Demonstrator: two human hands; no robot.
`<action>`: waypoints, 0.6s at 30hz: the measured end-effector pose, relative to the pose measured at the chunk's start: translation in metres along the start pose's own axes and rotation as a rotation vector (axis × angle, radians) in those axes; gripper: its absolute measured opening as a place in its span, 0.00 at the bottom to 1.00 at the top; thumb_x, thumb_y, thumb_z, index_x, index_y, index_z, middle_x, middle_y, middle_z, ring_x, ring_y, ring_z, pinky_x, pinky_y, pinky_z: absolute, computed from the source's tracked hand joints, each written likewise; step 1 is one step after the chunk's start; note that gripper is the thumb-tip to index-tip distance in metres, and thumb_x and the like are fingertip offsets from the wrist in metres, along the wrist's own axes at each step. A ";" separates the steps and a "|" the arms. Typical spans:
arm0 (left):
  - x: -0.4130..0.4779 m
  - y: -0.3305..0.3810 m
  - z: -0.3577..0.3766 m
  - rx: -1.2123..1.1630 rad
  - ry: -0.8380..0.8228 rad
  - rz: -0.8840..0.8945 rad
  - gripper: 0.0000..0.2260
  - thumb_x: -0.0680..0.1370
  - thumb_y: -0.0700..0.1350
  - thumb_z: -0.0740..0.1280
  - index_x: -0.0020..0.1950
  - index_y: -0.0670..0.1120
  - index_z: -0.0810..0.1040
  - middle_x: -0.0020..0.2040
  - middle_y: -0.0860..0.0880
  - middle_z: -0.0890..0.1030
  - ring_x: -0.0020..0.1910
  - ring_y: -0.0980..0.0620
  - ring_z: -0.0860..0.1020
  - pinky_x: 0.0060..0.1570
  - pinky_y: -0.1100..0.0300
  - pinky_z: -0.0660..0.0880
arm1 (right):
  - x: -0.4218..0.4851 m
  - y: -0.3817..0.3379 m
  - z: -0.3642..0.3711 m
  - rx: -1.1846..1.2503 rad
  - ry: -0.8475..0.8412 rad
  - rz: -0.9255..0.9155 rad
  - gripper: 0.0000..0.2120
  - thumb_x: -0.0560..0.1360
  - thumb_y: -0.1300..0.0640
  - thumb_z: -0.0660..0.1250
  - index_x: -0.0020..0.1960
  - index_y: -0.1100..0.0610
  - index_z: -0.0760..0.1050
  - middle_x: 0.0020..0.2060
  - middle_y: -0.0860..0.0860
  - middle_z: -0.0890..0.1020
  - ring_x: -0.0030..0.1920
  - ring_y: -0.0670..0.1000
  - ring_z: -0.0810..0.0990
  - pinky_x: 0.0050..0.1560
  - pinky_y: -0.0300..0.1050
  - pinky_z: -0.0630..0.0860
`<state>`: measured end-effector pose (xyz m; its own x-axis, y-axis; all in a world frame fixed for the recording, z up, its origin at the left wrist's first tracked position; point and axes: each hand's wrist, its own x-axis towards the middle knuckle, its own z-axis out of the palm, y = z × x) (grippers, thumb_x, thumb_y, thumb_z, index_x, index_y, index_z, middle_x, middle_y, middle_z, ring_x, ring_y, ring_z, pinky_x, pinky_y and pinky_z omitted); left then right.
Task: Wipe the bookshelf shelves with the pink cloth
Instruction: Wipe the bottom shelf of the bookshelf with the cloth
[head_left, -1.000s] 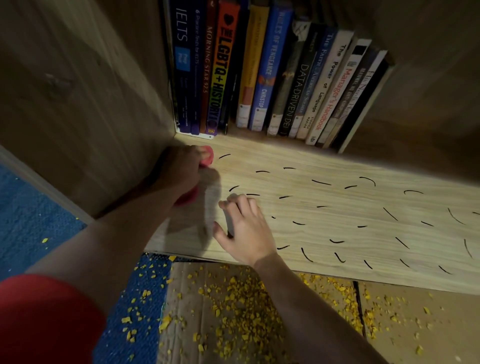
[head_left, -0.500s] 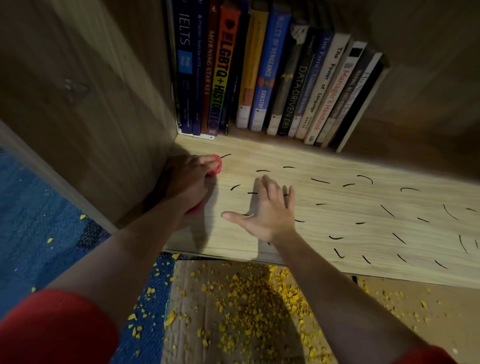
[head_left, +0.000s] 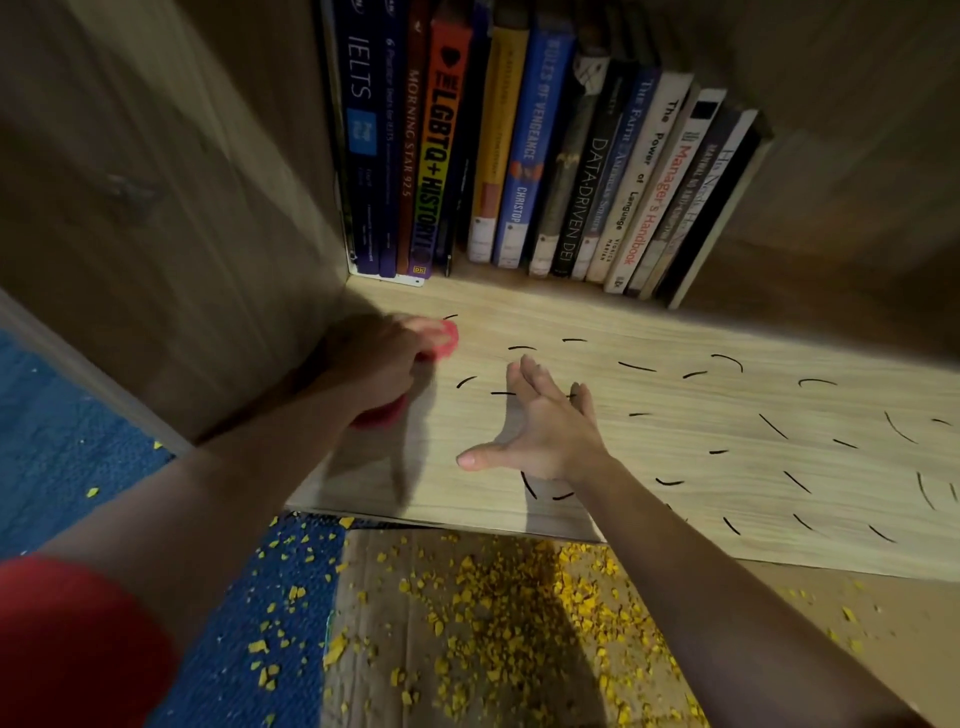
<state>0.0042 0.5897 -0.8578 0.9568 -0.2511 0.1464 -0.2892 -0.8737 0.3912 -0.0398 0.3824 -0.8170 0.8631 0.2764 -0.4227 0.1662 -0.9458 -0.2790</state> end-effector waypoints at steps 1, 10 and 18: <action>0.010 -0.001 0.002 -0.042 0.024 -0.103 0.29 0.74 0.30 0.59 0.72 0.52 0.68 0.72 0.51 0.67 0.69 0.50 0.66 0.69 0.59 0.60 | 0.000 0.000 0.001 -0.001 0.002 0.005 0.58 0.62 0.31 0.70 0.77 0.53 0.41 0.76 0.47 0.39 0.75 0.45 0.37 0.73 0.56 0.32; 0.011 0.011 0.008 -0.106 -0.081 -0.033 0.26 0.74 0.29 0.59 0.69 0.49 0.71 0.72 0.54 0.67 0.70 0.53 0.65 0.72 0.58 0.59 | 0.003 0.003 0.005 0.048 0.026 0.011 0.59 0.60 0.30 0.70 0.77 0.51 0.42 0.76 0.45 0.39 0.75 0.43 0.39 0.72 0.57 0.32; 0.026 0.016 0.015 0.034 -0.157 -0.147 0.22 0.75 0.37 0.59 0.69 0.49 0.72 0.70 0.47 0.70 0.67 0.47 0.69 0.68 0.55 0.64 | 0.003 0.003 0.005 0.070 0.025 0.006 0.60 0.59 0.30 0.71 0.77 0.51 0.42 0.76 0.45 0.39 0.75 0.44 0.38 0.72 0.57 0.31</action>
<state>0.0246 0.5634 -0.8611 0.9822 -0.1798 -0.0543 -0.1479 -0.9186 0.3664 -0.0389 0.3814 -0.8234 0.8757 0.2654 -0.4035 0.1276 -0.9329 -0.3367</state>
